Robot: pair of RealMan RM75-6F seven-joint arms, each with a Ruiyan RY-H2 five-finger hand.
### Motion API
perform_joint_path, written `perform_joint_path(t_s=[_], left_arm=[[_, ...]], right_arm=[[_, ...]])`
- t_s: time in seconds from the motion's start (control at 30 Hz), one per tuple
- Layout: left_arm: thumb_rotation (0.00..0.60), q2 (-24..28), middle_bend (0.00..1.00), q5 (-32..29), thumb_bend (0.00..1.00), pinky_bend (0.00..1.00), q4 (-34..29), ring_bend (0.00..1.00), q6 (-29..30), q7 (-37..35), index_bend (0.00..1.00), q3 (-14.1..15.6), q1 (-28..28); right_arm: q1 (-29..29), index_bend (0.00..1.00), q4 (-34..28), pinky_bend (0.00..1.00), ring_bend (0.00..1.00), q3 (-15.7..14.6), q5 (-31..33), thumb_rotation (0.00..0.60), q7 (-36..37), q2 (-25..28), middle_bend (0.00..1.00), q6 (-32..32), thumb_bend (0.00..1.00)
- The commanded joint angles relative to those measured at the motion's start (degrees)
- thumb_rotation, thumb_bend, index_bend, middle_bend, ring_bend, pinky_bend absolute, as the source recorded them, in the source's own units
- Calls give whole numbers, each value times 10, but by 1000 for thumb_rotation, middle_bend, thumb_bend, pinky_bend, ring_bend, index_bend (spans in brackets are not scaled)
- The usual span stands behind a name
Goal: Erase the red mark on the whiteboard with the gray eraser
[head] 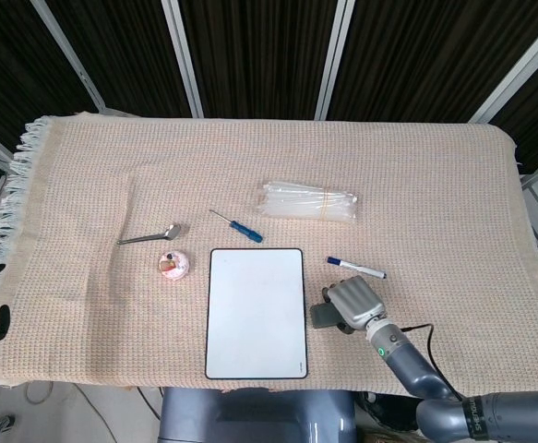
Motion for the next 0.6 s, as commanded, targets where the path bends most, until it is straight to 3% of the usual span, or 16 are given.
perform_joint_path(t_s=[0.03,0.33,0.43,0.5,0.6], left_arm=[[600,-1,8,0,490,43,1,0,0,1,174,0,0],[600,-2,8,-2,490,43,1,0,-2,5,174,0,-1],[600,-3,8,-2,490,43,1,0,-2,6,174,0,-1],[600,-3,8,-2,490,43,1,0,-1,6,174,0,-1],[600,-2,8,-3,490,43,1,0,-2,6,174,-1,0]], right_arm=[[-15,524,15,518,470,-3,-4,600,26,13,482,1,440],[-41,524,76,518,468,6,-14,600,80,12,476,0,433],[-47,507,94,511,441,8,-17,600,86,3,442,1,370],[-48,438,101,496,389,8,-15,600,88,2,377,-6,287],[-48,238,103,441,279,8,-14,600,92,5,241,-17,145]])
